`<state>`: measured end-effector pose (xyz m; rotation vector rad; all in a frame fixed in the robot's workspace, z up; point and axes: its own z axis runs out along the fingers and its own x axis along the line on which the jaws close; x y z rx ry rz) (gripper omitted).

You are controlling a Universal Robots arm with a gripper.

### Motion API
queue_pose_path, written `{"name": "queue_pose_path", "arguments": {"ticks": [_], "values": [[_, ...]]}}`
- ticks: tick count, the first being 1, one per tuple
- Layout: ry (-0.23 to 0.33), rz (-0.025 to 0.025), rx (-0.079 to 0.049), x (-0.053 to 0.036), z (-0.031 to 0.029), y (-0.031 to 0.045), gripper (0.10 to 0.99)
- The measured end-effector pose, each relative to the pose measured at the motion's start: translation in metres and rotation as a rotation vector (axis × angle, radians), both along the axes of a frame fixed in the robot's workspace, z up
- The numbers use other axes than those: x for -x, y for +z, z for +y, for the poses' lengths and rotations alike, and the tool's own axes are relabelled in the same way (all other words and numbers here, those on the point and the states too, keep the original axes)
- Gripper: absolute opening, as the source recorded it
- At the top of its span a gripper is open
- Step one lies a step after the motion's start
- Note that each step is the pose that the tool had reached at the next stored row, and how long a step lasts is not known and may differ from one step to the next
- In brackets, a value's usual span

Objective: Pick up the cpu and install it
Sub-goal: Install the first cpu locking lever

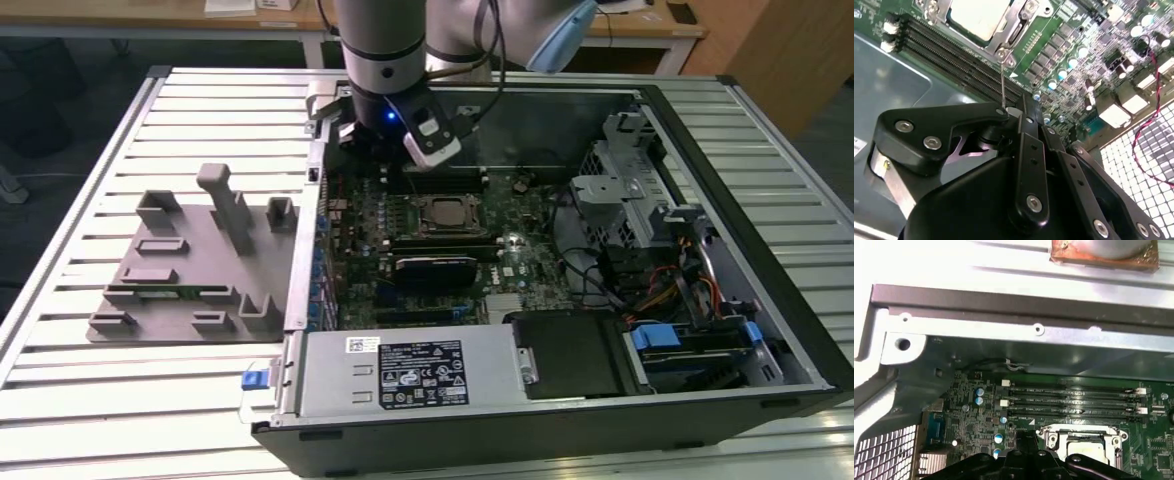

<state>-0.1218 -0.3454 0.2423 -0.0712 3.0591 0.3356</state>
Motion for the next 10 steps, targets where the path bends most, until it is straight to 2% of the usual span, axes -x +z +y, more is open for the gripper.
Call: {"name": "queue_pose_path", "arguments": {"ticks": [2,6,7,10], "values": [[0.0,-0.0018,-0.009,0.0003,0.0,0.0009,0.106],[0.0,-0.0027,-0.011,0.0003,0.0,0.001,0.106],[0.0,-0.0025,-0.016,0.0003,-0.0001,0.001,0.106],[0.0,-0.0026,-0.046,0.0003,0.0,0.001,0.106]]}}
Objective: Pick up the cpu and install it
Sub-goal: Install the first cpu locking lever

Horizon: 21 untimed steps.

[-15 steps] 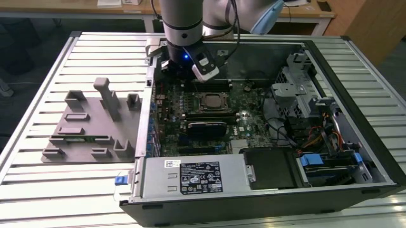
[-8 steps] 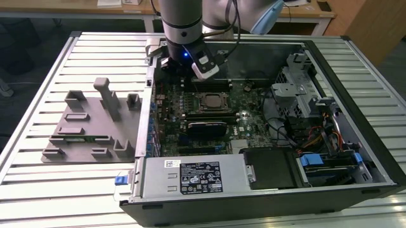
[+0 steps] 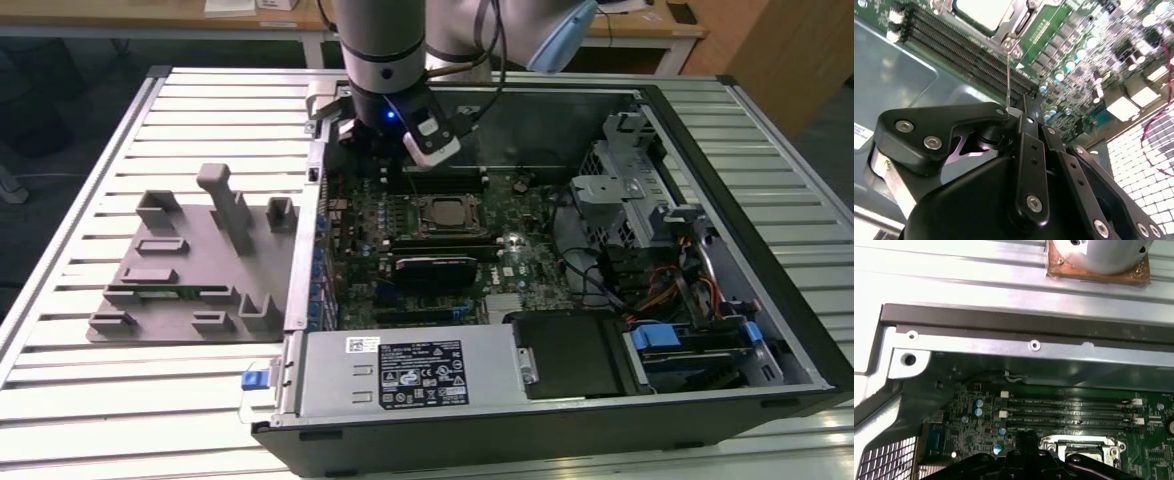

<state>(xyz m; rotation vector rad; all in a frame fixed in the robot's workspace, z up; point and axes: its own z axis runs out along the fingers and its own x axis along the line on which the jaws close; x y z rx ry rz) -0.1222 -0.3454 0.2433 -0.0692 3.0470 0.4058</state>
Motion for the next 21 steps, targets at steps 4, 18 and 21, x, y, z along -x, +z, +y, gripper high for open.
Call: {"name": "queue_pose_path", "arguments": {"ticks": [4,18,21], "values": [[0.0,0.0,-0.01,-0.0012,0.0001,0.0,0.106],[0.0,0.0002,-0.009,-0.0343,0.0,0.0,0.106],[0.0,0.0001,-0.009,-0.0347,0.0,0.0,0.106]]}}
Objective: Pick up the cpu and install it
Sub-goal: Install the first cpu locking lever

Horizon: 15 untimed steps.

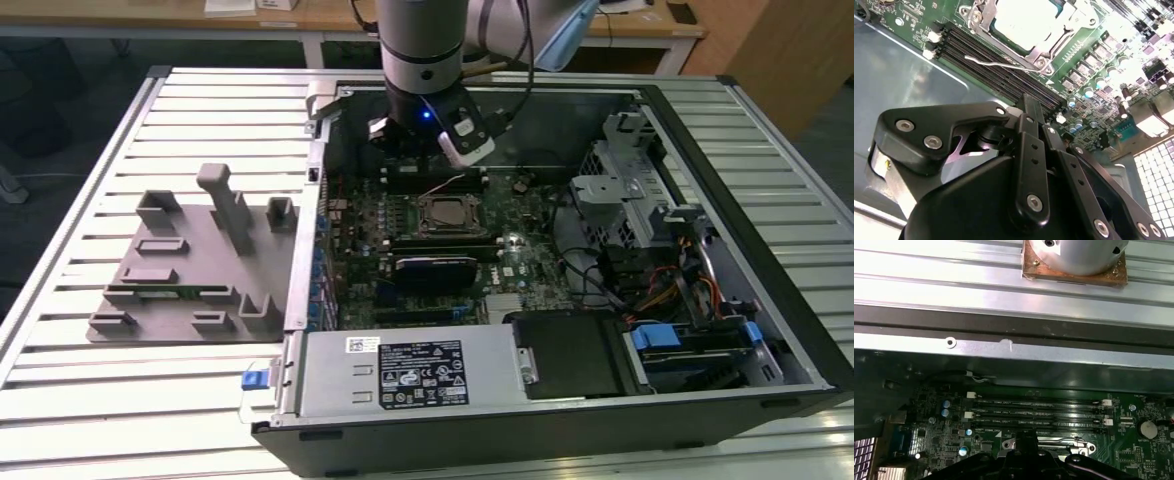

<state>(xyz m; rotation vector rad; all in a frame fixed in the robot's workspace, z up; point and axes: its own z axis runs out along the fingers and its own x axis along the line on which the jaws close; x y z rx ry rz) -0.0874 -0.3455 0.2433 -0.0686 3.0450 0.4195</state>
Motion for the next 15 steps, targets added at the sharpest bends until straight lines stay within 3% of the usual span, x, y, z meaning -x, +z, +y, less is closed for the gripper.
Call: {"name": "queue_pose_path", "arguments": {"ticks": [2,3,9,12,15], "values": [[0.0,-0.0004,0.001,-0.0001,0.0,0.0,0.106],[-0.001,-0.003,0.002,-0.0001,0.0001,0.0,0.106],[-0.034,-0.0509,0.03,0.0,0.0,-0.0016,0.106],[-0.051,-0.0579,0.032,-0.0001,0.0,-0.0038,0.106],[-0.069,-0.0588,0.033,-0.0004,0.0,-0.0063,0.106]]}}
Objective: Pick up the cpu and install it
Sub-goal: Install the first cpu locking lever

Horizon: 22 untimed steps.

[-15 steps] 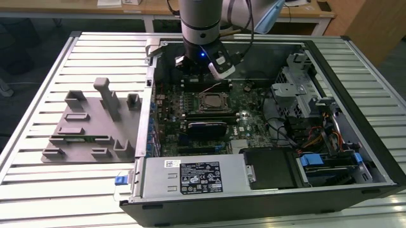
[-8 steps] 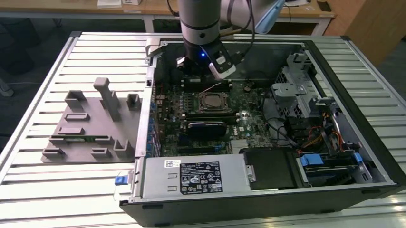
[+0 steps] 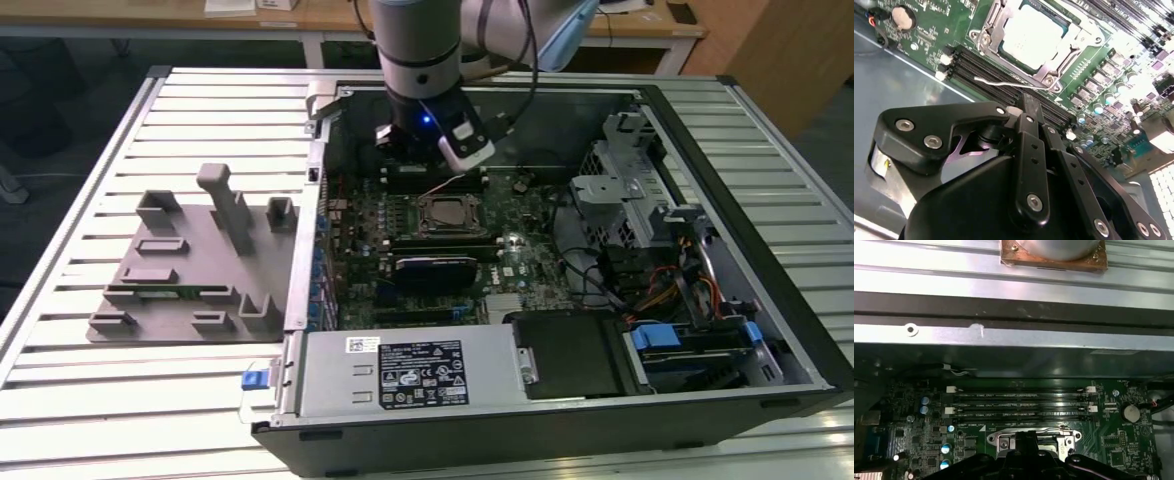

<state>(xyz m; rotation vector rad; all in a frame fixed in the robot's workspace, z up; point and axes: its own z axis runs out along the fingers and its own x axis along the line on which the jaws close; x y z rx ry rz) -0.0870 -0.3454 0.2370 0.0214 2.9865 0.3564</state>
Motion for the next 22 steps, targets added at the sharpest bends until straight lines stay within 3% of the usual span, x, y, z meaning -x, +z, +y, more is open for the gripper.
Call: {"name": "queue_pose_path", "arguments": {"ticks": [4,13,22], "values": [[-0.022,0.0002,0.0,-0.0028,0.0,-0.0028,0.106],[-0.037,0.0001,0.0,-0.0183,0.0011,-0.0119,0.106],[-0.041,0.0,0.0,-0.0202,0.0131,-0.0207,0.106]]}}
